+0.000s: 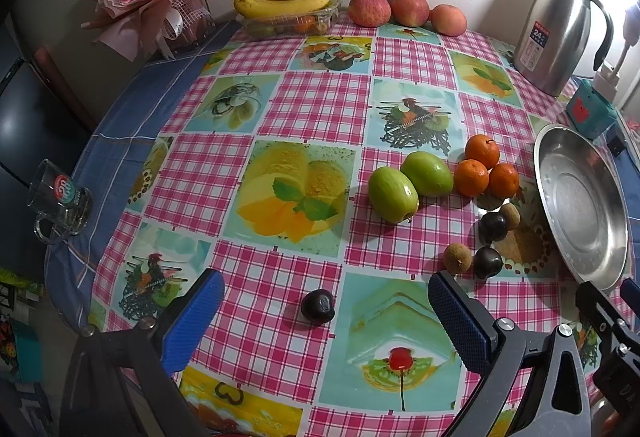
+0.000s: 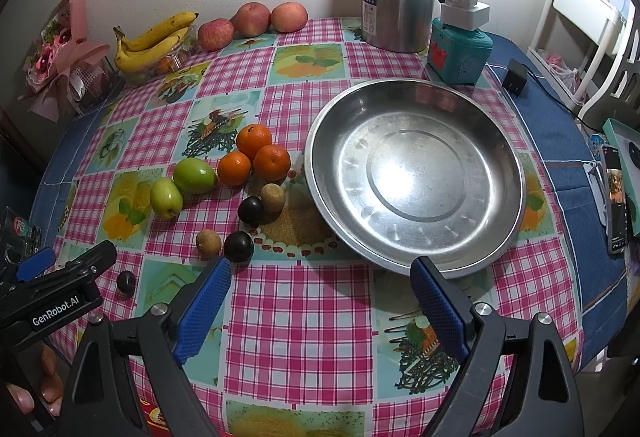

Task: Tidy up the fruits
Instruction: 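Grasp the lone dark plum with the left tool while the right tool grasps another dark plum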

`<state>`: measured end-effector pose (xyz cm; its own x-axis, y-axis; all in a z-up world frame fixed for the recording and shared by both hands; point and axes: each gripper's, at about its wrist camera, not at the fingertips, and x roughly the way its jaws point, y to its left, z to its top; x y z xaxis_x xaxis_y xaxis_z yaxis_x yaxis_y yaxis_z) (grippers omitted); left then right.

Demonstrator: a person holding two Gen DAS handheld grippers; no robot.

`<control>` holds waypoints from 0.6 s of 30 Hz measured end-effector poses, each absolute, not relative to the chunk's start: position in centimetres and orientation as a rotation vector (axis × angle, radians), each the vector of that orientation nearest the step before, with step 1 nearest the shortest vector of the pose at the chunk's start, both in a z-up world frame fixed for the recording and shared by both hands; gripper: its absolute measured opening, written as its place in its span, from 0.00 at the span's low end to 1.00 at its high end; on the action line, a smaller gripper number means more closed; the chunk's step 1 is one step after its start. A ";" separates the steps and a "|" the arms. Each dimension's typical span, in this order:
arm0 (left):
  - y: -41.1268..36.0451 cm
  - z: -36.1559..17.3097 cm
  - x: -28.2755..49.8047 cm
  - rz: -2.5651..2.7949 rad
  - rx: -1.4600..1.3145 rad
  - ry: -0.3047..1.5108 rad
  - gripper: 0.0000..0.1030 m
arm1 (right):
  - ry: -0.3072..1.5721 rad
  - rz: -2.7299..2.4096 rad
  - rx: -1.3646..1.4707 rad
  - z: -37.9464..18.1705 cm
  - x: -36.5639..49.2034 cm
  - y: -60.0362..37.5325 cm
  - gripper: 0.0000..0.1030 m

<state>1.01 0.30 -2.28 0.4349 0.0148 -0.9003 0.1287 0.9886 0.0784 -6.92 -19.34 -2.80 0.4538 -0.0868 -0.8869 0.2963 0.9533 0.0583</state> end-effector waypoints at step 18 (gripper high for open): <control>3.9 -2.8 4.3 -0.196 -0.013 1.199 1.00 | 1.129 -0.075 0.195 -5.2 -3.4 -16.5 0.89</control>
